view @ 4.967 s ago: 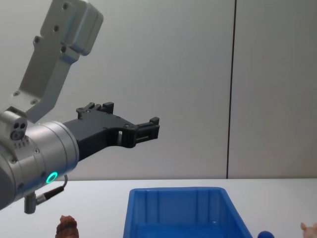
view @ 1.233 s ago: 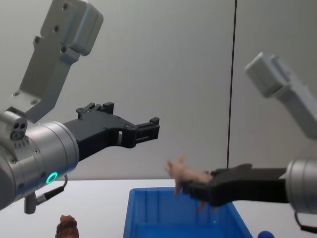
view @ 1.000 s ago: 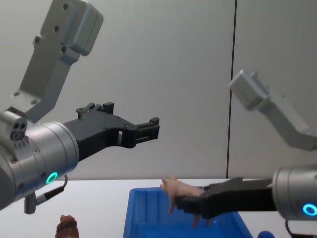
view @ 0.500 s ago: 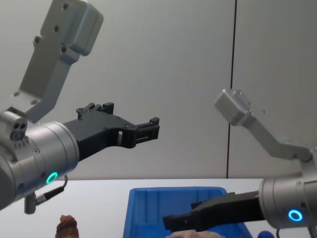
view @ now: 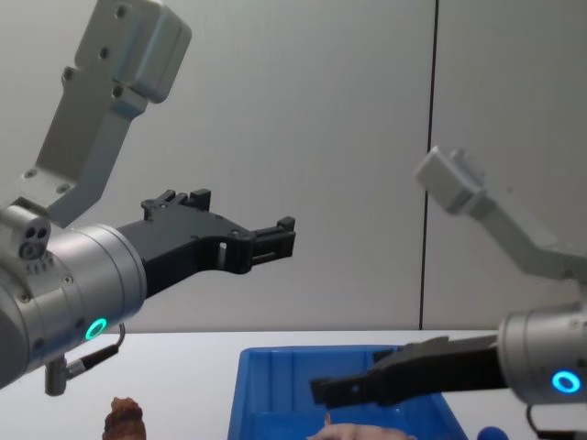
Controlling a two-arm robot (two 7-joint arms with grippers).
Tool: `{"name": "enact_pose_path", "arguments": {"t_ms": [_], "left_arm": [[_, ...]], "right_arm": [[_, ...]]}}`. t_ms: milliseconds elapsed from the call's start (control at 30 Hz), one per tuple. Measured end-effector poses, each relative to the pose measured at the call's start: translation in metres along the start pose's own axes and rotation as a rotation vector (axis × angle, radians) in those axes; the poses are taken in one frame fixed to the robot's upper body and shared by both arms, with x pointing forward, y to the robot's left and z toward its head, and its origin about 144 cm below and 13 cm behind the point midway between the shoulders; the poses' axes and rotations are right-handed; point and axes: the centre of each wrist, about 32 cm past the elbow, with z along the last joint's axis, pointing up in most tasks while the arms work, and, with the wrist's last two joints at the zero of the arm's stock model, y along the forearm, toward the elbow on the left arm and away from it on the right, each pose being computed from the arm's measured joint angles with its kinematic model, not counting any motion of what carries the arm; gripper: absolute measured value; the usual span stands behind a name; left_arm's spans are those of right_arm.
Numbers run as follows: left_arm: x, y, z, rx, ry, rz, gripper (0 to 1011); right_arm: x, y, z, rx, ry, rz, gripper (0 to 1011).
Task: Pick up the two dolls from the table and place them into the box.
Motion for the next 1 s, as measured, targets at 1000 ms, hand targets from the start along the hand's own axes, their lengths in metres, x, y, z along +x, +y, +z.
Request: {"name": "enact_pose_path", "arguments": {"t_ms": [1000], "left_arm": [[0.0, 0.0, 0.0, 0.0, 0.0, 0.0, 1001]], "right_arm": [[0.03, -0.121, -0.05, 0.149, 0.037, -0.253, 1001]]}}
